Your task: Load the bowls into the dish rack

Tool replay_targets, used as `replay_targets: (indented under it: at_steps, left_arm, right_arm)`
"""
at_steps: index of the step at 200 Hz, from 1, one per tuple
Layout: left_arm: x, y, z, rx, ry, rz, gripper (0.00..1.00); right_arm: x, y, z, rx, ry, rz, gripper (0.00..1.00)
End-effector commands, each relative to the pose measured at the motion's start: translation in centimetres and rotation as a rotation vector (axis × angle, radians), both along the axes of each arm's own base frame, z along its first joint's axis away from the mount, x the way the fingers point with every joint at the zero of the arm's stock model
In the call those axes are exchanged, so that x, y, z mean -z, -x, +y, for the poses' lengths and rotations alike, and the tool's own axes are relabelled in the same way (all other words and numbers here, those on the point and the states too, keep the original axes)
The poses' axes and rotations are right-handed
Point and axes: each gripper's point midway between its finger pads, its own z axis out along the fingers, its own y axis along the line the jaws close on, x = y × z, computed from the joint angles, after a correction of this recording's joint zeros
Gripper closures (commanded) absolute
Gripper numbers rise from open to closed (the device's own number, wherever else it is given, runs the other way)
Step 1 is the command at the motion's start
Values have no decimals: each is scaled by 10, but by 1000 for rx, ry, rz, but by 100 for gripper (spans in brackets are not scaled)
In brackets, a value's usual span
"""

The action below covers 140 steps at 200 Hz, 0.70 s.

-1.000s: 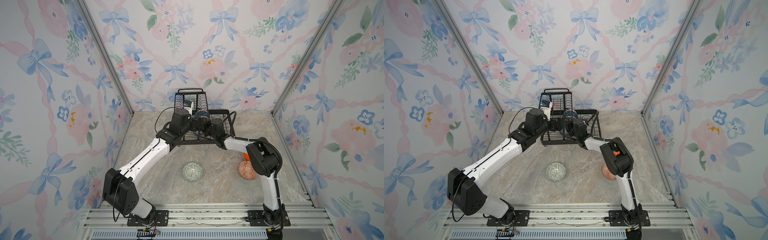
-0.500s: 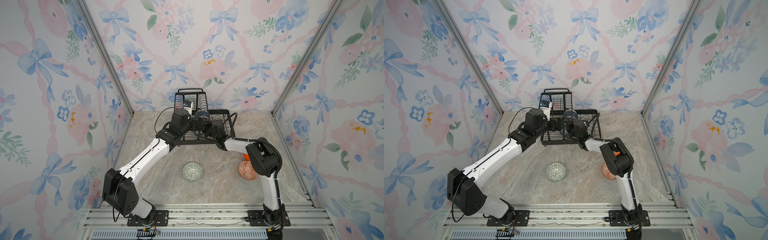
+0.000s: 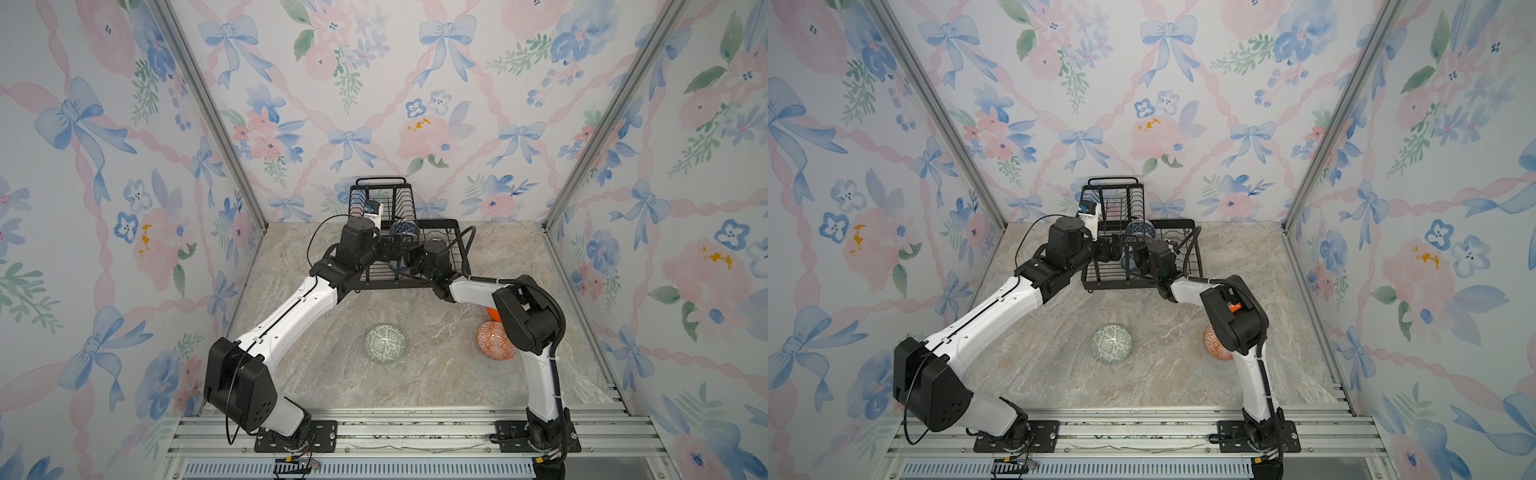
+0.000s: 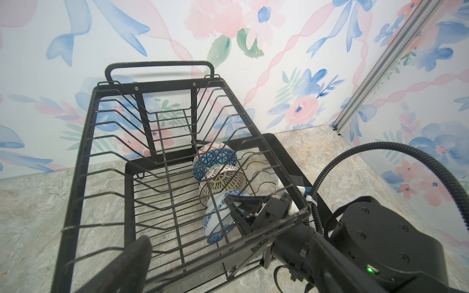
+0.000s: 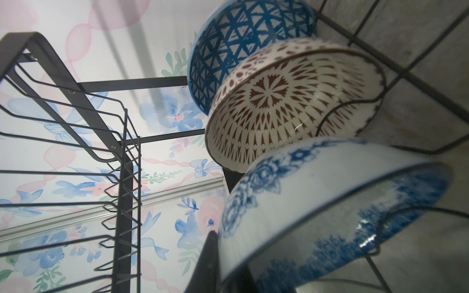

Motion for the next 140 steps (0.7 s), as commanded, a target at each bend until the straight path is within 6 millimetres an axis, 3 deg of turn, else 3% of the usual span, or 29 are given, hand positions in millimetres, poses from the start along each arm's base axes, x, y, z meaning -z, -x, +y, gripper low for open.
replay_targets:
  at_steps: [1, 140]
  left_arm:
    - [6, 6, 6, -4, 15, 27, 2]
    - [9, 4, 2, 5, 28, 41, 2]
  right_arm:
    - [16, 12, 0, -14, 34, 60, 88]
    - [8, 13, -7, -15, 34, 31, 82]
